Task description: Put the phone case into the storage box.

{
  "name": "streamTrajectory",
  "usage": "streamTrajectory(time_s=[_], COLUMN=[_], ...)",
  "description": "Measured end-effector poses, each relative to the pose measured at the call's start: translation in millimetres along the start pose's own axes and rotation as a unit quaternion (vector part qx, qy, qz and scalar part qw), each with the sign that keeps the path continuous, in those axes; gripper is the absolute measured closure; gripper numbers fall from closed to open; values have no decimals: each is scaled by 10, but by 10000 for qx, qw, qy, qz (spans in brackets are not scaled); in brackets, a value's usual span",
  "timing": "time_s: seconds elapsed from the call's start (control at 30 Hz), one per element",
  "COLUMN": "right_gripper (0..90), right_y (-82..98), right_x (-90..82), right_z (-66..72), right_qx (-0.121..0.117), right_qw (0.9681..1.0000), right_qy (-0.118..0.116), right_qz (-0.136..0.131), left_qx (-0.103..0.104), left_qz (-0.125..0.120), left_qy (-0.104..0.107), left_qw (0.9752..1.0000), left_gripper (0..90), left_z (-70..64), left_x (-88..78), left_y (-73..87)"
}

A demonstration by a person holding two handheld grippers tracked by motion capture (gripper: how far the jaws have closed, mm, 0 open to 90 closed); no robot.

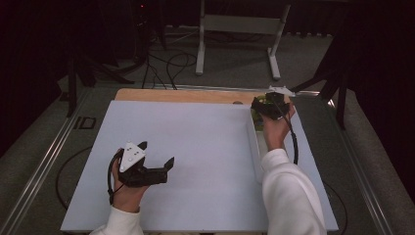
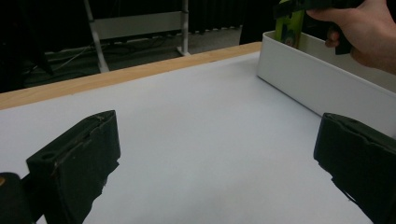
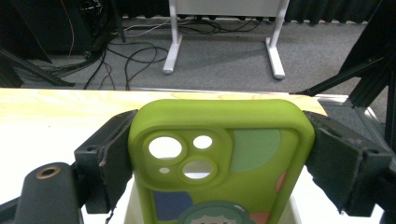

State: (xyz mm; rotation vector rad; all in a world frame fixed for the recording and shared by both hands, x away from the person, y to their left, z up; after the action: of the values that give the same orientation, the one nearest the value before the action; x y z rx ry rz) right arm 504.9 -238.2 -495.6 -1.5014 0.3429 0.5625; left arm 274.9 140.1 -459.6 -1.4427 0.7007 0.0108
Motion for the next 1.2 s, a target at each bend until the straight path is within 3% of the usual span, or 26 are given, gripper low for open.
streamTrajectory(time_s=[1.2], right_gripper=[148], right_y=[34], right_x=[69], right_z=[-9], right_qx=[-41], right_qw=[10000], right_qy=[-44], right_qz=[38], left_qx=[-32], left_qz=[-8], left_qy=[-11], left_qw=[10000], left_gripper=[13], left_z=[14], left_x=[-6], left_y=[1])
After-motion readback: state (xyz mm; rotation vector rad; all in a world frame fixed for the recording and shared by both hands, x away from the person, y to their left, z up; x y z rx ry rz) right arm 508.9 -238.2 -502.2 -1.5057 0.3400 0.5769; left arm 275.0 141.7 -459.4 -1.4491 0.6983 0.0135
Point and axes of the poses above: each handheld gripper's, and its own axes: x roughly forward along the jaws, y roughly out of its underside, z roughly to its left, the point moved 5 cm from there along x, roughly forward along the jaws, and after that the axes turned 6 degrees about -y, right-handed, at the moved point
